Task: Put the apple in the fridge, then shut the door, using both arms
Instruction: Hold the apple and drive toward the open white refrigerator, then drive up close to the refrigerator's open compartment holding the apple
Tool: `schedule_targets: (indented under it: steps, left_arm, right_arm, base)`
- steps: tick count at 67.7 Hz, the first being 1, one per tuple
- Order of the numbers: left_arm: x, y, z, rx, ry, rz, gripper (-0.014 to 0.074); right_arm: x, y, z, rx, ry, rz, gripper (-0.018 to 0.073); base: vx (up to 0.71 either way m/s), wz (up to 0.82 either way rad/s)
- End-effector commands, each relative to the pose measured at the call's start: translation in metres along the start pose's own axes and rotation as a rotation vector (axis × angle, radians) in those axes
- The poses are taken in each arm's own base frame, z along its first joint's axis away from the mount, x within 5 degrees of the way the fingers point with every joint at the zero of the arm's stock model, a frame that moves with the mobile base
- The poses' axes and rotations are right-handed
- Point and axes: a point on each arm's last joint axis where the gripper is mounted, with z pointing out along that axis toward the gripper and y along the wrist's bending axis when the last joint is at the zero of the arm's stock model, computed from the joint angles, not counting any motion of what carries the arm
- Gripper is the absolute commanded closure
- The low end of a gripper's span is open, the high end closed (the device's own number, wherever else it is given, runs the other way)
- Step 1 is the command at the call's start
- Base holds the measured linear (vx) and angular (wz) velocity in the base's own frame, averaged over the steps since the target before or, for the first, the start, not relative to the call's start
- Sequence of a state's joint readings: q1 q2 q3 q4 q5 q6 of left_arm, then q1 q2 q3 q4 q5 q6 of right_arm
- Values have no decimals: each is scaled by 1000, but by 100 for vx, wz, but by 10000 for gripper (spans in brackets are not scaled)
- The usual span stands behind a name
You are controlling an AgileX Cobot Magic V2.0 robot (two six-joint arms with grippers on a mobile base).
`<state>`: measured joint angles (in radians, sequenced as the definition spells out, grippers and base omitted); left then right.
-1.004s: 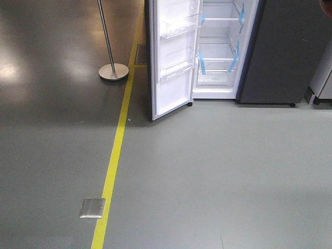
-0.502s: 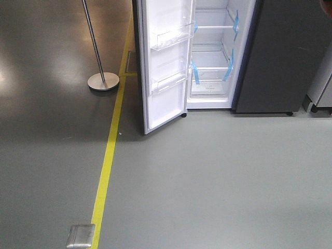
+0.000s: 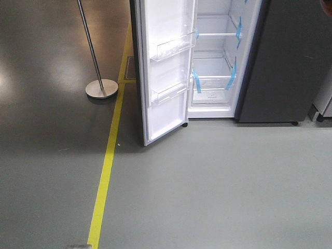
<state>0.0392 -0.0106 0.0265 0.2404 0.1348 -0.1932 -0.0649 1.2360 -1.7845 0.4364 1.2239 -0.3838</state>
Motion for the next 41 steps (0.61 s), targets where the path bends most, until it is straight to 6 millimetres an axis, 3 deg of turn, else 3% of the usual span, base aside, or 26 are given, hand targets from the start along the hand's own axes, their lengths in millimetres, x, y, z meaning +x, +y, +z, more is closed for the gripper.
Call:
schedule_targets:
  steps: [1,41]
  left_arm:
    - [-2,-2,-1,16,-69,-6,604]
    - [-2,-2,-1,16,-69,-6,604]
  right_arm:
    - [-12,4,-14,17,-119,-13,468]
    - [-12,4,-14,17,-119,-13,468]
  base:
    - [19,5]
    - [17,3]
